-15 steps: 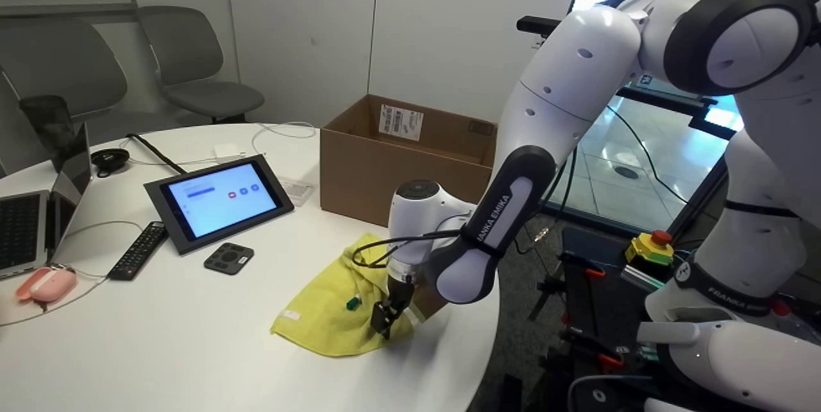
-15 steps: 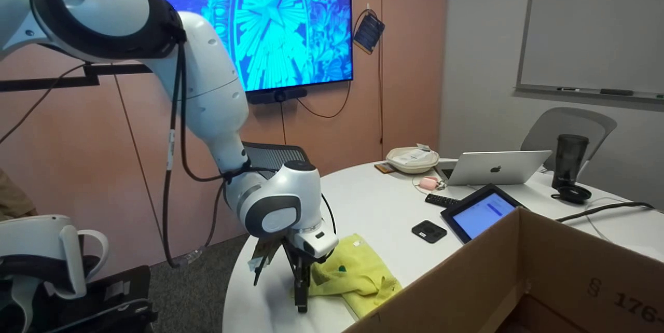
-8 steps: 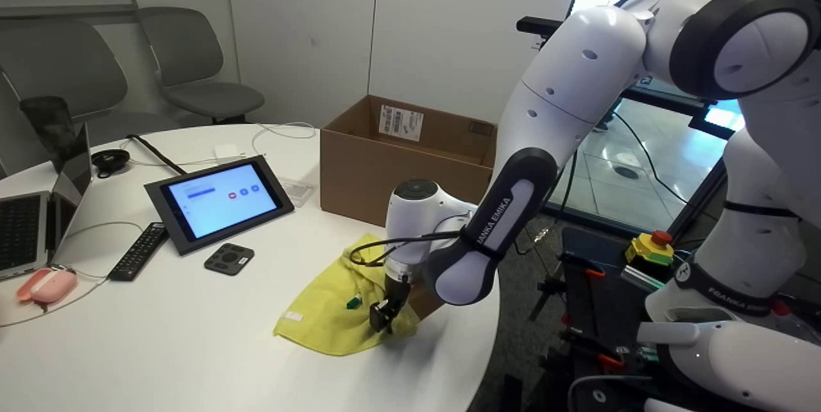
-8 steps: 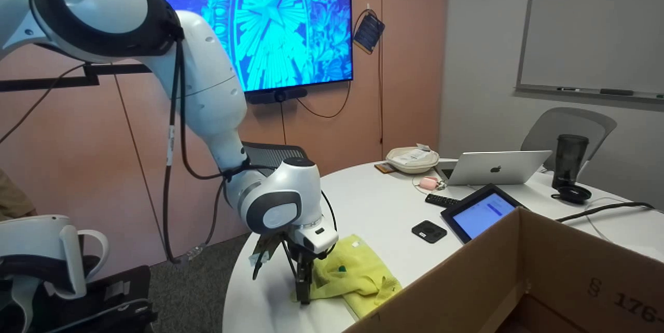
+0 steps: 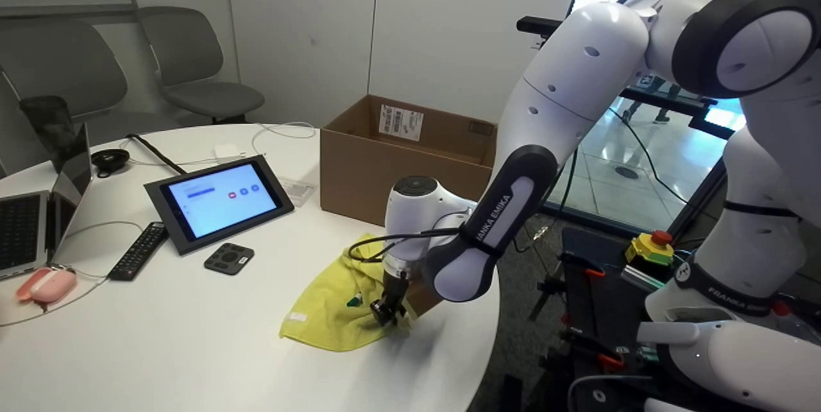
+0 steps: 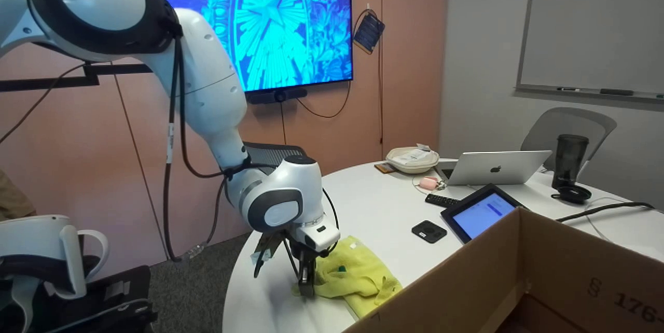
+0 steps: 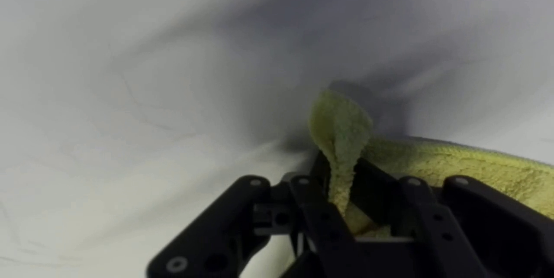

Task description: Put the marker on the towel, fold the towel, and then put the folded towel in the box

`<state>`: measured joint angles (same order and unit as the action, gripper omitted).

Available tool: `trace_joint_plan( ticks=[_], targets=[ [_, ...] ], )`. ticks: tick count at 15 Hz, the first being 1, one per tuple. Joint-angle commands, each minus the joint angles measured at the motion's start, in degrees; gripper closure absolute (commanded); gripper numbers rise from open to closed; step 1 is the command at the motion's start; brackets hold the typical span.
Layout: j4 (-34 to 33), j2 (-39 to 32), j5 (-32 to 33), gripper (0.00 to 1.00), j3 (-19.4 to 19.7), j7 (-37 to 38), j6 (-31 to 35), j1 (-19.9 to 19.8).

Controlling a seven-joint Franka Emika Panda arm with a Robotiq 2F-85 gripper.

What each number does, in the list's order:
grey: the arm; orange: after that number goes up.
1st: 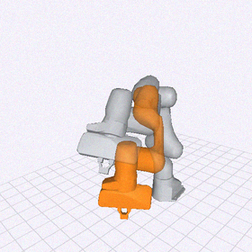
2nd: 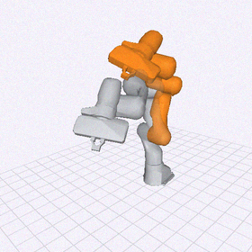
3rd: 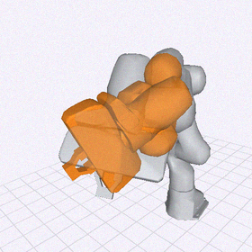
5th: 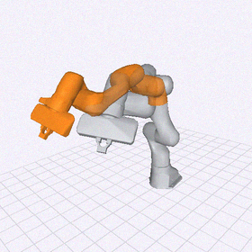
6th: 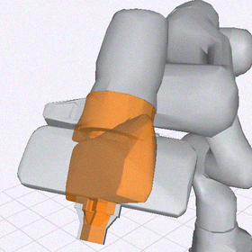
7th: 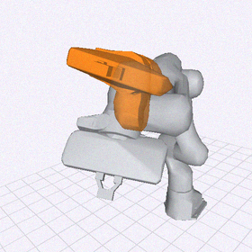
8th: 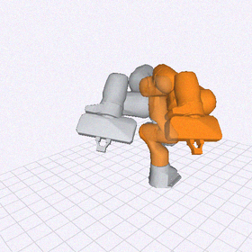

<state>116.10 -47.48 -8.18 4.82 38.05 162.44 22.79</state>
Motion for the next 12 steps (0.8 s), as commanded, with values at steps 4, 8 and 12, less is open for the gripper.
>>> trace_joint_plan(
  ticks=[4, 8, 12],
  targets=[
    [2.7, 4.8, 2.2, 0.93, 5.7, 2.9, 2.1, 5.8],
    [1.6, 6.9, 5.3, 0.93, 10.1, 4.8, 2.4, 9.9],
    [-4.2, 5.0, 8.1, 0.92, 10.4, 5.2, 0.8, 10.8]
  ],
)
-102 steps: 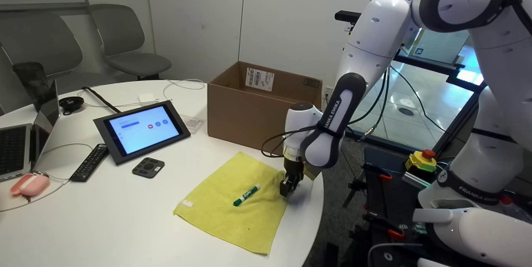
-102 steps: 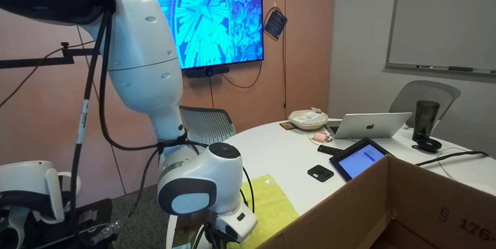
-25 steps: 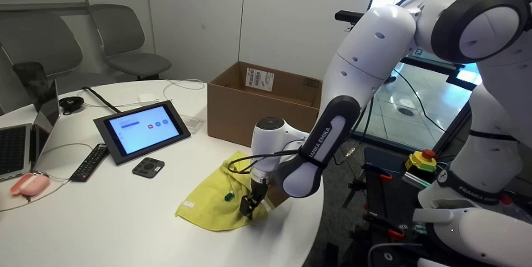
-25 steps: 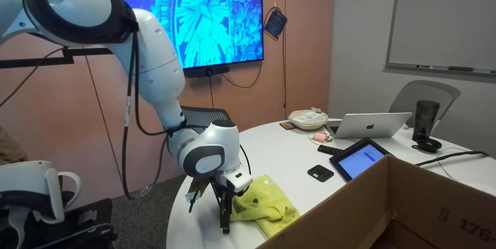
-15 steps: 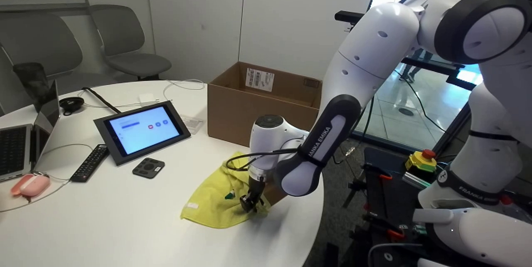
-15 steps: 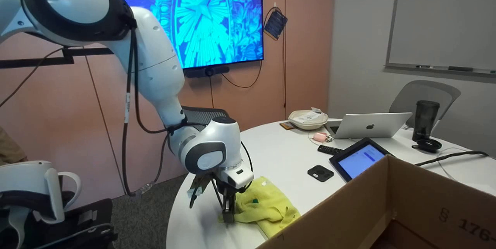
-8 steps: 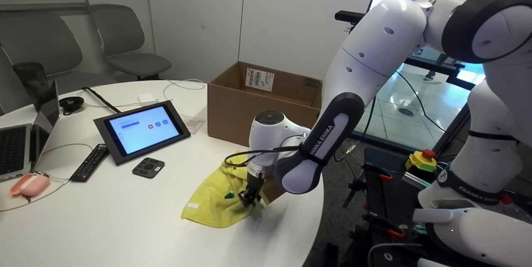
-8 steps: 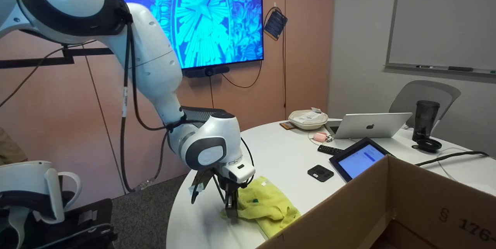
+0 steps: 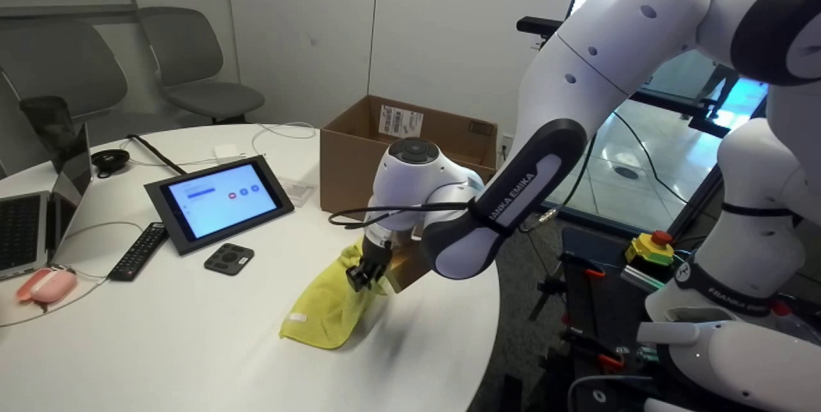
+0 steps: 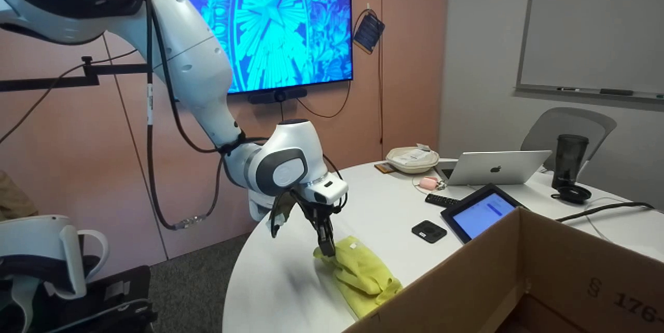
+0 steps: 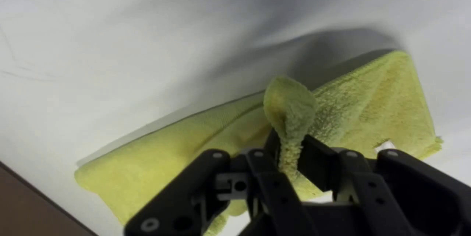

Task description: Put the marker on the towel, fold the towel, and then put the folded towel in the box

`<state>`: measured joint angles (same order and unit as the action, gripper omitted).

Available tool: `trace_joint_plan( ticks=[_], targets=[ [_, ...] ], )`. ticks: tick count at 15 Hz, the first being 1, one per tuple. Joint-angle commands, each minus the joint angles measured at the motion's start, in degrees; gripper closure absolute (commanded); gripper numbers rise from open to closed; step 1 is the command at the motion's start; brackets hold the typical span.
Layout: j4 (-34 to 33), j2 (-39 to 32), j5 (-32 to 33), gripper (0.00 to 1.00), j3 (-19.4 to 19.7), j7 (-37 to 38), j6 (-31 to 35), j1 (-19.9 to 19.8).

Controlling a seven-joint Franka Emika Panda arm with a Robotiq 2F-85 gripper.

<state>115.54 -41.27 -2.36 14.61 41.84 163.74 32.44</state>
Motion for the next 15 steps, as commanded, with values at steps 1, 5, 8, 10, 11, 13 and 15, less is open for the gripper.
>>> trace_joint_plan(
  ticks=[1, 5, 8, 10, 11, 13, 15],
  targets=[
    [-5.6, -2.3, 2.5, 0.93, 0.0, 1.1, -1.1, 0.9],
    [-14.6, -7.6, 1.7, 0.96, -4.6, -0.6, -4.2, -1.9],
    [-21.0, -11.3, 1.3, 0.96, -6.7, -0.5, -6.3, -3.2],
    [-25.3, -13.4, 1.3, 0.96, -7.4, 0.0, -7.1, -3.5],
    [-27.9, -15.0, 1.8, 0.96, -6.6, 1.0, -7.9, -2.6],
    [-32.6, -17.8, 2.6, 0.96, -6.3, 1.2, -10.6, -2.1],
    [-36.0, -19.7, 2.4, 0.95, -7.7, 0.0, -13.1, -3.1]
  ],
)
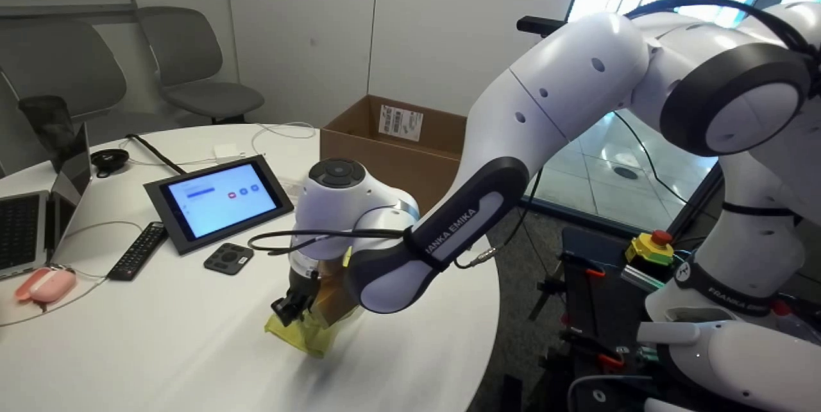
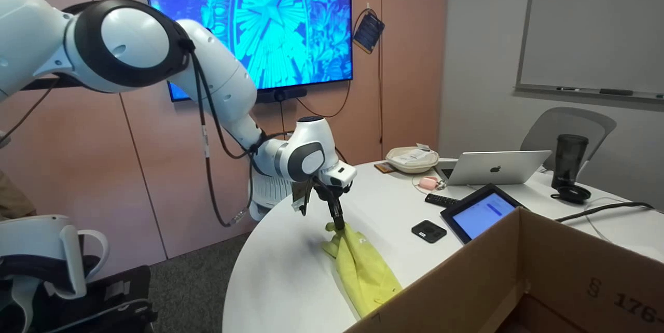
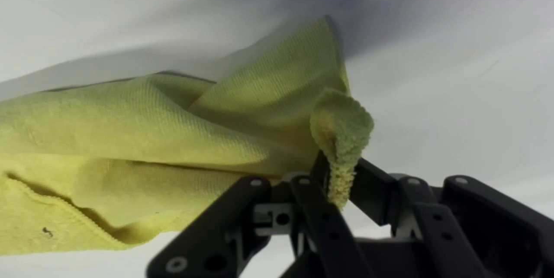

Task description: Put the marker on the towel, fold the towel, and then put the folded towel in the box

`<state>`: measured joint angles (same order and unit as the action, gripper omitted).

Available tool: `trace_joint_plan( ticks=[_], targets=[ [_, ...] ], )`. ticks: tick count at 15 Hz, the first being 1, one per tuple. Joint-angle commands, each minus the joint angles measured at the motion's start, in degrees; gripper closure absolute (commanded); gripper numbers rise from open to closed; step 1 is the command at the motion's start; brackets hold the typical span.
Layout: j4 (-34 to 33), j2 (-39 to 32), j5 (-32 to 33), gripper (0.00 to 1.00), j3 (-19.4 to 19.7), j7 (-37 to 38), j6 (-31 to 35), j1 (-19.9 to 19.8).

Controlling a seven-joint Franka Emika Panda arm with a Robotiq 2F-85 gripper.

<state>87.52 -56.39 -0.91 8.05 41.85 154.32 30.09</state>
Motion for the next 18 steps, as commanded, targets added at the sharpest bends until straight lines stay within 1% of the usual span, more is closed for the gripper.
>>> trace_joint_plan(
  ticks=[1, 2, 3, 7, 9, 10, 11, 13, 14, 15, 18],
  targets=[
    [-9.3, -5.5, 0.7, 0.68, -1.8, -0.3, -4.6, -1.2],
    [-10.2, -6.2, 0.7, 0.68, -2.2, -0.5, -5.3, -1.5],
    [-10.7, -6.5, 0.5, 0.62, -2.8, -1.0, -6.0, -1.9],
    [-9.6, -6.4, 0.4, 0.28, -3.3, -0.7, -5.1, -2.3],
    [-7.2, -4.5, 0.4, 0.14, -3.5, -1.1, -3.5, -2.4],
    [-5.8, -3.3, 0.4, 0.05, -3.8, -1.5, -2.5, -2.6],
    [-4.1, -1.9, 0.3, 0.01, -4.6, -2.8, -1.2, -3.0],
    [-0.5, 0.9, 0.3, 0.0, -7.3, -8.2, 1.9, -4.5],
    [1.7, 2.8, 0.4, 0.0, -9.2, -12.5, 3.0, -5.8],
    [3.5, 4.2, 0.2, 0.0, -10.4, -15.8, 3.6, -6.5],
    [7.4, 7.5, 0.2, 0.0, -14.3, -26.2, 3.0, -9.7]
  ],
)
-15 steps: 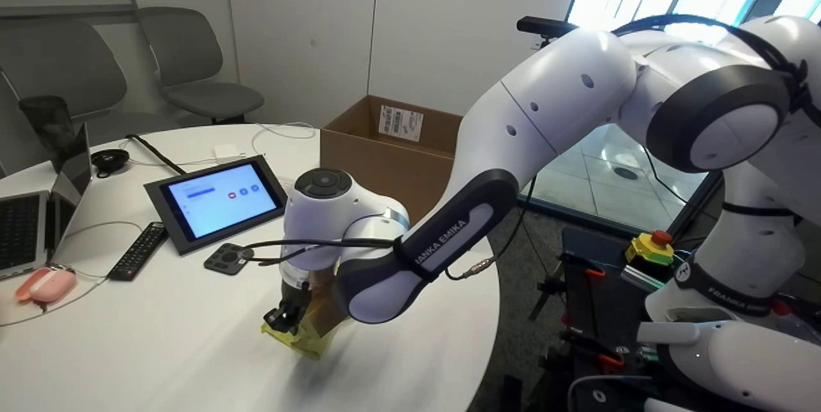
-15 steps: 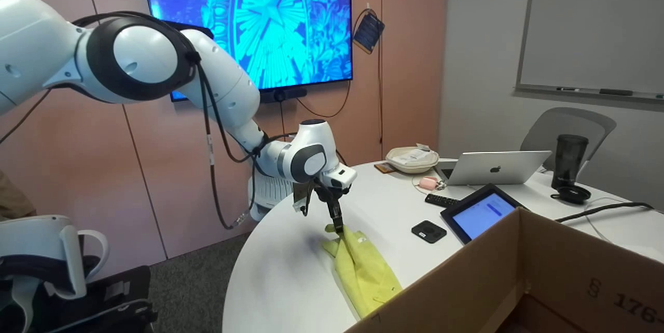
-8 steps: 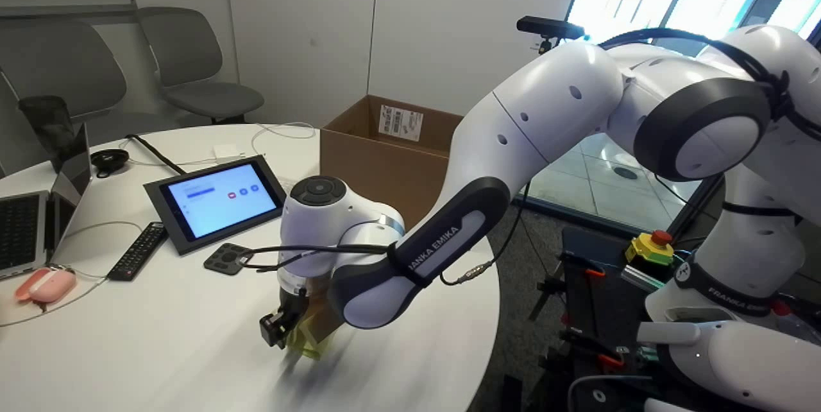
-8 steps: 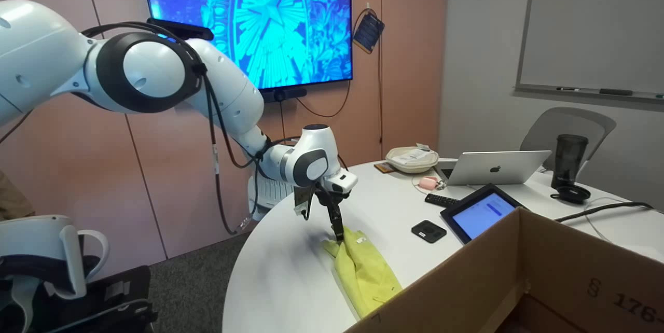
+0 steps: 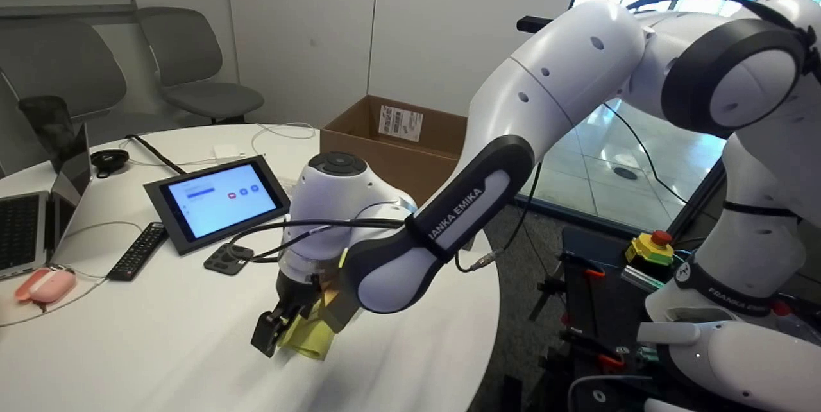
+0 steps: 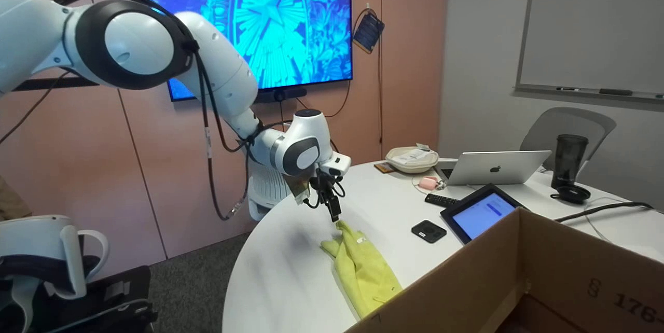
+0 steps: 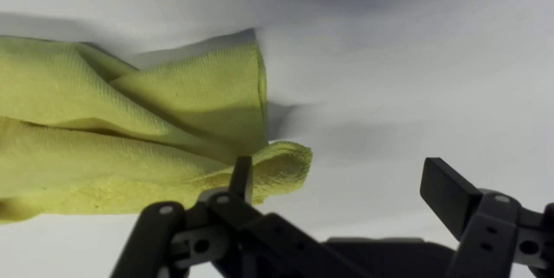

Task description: Put the marker on the towel, fold the towel, and then put the folded towel in the box

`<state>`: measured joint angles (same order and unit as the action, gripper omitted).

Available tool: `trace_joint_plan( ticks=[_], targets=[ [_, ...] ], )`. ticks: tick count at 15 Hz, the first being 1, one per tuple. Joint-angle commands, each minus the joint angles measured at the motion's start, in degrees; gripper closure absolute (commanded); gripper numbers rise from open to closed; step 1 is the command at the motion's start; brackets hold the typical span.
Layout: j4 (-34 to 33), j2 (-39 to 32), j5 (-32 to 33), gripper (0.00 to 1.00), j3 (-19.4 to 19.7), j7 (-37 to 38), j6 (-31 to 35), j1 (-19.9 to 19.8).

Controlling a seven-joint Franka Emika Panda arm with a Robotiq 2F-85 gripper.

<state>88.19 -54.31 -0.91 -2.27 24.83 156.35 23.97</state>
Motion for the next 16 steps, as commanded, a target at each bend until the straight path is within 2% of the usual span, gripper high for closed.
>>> trace_joint_plan(
  ticks=[1, 4, 7, 11, 16],
  targets=[
    [7.3, 6.1, 0.3, 0.0, -5.4, -12.7, 0.1, -4.7],
    [7.9, 6.4, 1.3, 0.0, -7.7, -21.1, -3.8, -6.9],
    [6.2, 4.7, 3.1, 0.0, -8.0, -27.2, -9.2, -7.0],
    [3.5, 2.6, 8.0, 0.0, -7.0, -34.0, -15.6, -6.1],
    [-0.8, -0.2, 17.7, 0.0, -4.6, -38.5, -21.0, -3.3]
  ],
)
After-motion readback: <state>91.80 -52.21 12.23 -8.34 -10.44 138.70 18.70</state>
